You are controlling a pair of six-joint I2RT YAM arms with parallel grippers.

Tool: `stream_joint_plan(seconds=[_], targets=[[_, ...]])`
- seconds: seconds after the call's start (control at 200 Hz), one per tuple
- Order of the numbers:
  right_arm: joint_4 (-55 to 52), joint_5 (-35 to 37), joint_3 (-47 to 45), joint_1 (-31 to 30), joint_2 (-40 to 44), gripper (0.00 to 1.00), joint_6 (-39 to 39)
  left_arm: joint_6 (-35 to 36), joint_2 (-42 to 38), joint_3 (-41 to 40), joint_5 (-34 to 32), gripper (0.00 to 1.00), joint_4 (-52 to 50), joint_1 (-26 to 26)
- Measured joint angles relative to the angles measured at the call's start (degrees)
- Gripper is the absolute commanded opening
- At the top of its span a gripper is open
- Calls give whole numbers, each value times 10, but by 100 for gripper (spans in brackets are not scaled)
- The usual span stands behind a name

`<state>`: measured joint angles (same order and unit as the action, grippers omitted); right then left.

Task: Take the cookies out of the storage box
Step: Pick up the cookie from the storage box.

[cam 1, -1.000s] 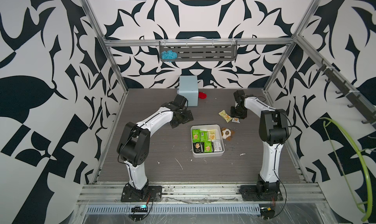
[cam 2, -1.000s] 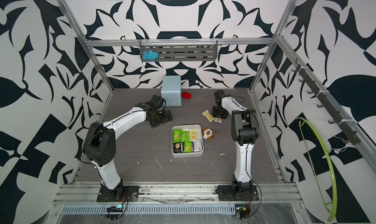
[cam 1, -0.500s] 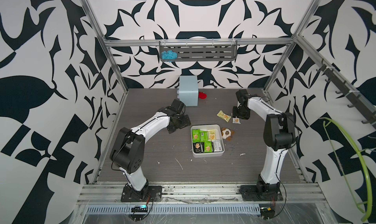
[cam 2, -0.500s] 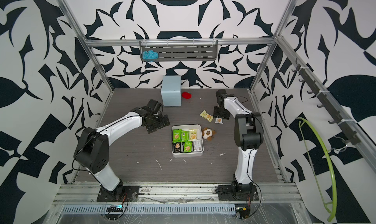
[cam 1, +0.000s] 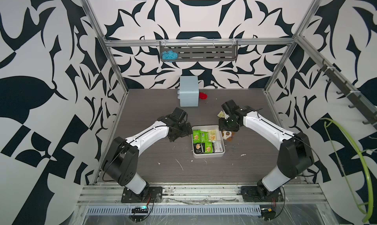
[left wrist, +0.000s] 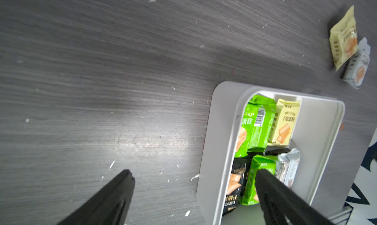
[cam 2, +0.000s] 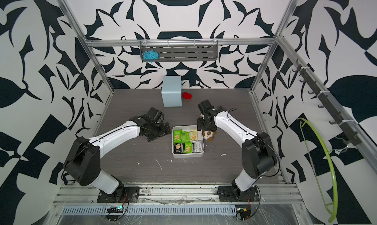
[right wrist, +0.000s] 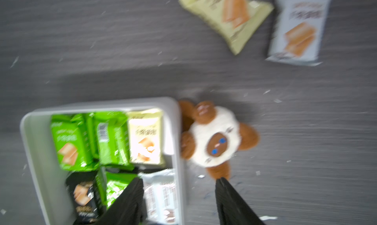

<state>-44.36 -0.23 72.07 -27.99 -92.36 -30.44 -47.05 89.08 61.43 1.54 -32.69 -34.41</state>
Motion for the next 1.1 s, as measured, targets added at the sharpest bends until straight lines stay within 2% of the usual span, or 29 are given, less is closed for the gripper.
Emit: stream_joint_plan(seconds=[0.21,0.43,0.785,1.1], targets=[[22,-2,-9,-57,-1,62,-48,-1,-29,-28,-2,99,4,-1],[33,18,-8,-92,-68,62,-77,-1,-45,-40,-7,99,3,-1],[26,66,49,-92,-150,62,-90,2,-63,-47,-18,99,3,-1],[22,71,80,-92,-196,62,-89,4,-67,-52,-28,99,1,-1]])
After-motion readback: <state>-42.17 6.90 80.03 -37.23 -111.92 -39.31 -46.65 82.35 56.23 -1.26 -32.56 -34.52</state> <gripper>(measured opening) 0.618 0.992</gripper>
